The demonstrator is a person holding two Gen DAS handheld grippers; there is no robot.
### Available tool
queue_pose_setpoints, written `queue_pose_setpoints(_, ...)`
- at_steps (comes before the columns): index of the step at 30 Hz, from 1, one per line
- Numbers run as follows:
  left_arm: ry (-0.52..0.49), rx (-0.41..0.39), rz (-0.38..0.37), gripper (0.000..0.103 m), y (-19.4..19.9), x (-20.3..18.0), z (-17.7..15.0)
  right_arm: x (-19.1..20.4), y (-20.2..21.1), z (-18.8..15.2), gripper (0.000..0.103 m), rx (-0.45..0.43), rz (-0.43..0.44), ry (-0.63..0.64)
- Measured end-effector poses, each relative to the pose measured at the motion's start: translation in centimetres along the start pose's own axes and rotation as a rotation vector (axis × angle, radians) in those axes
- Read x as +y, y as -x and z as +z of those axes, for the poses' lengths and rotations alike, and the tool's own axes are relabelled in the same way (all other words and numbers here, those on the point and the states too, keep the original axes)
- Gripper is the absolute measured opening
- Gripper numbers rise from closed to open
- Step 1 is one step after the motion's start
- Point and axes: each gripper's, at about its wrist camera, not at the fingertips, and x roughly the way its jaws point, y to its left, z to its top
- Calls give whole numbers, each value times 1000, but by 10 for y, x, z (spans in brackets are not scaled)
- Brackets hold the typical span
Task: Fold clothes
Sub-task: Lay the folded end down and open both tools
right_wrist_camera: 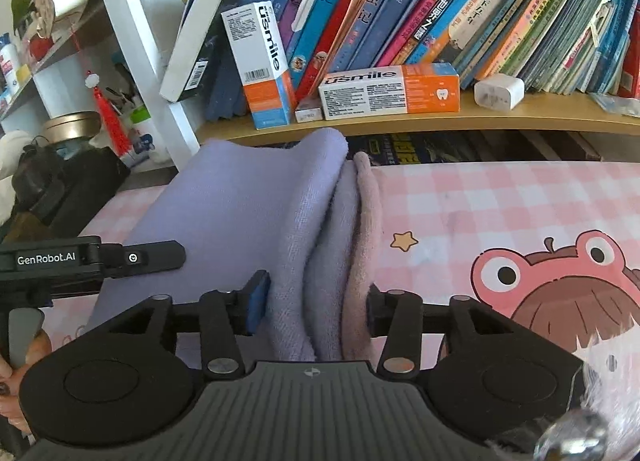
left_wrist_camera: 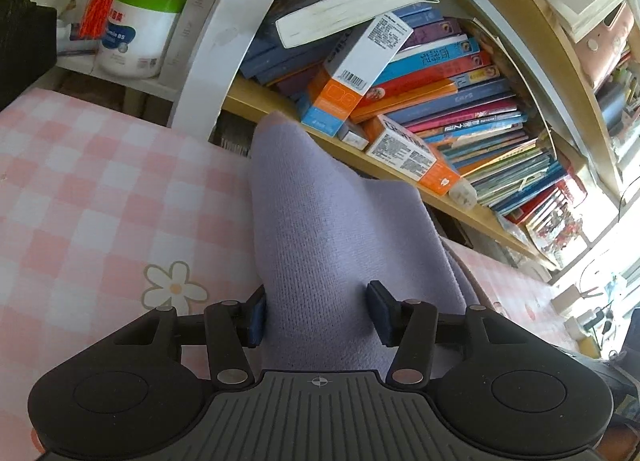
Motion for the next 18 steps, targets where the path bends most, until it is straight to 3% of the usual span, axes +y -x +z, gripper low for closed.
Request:
queue_pose_setpoints(2,-5,3,10,52,2,-1,1,2,3,1,56,-3,-21,12)
queue_pose_setpoints(11,-87,-81,103,52,45,-18,-10,11,41,3,75,-61,-94,-1)
queue_pose_setpoints(13,-110,-96,131,65,54,-25,-15,16,50,3,76,-79,-106,11)
queue_pose_setpoints(18,-169,-133,200,77,77,-43,-25,29,75,-1,83,-120,-142,35)
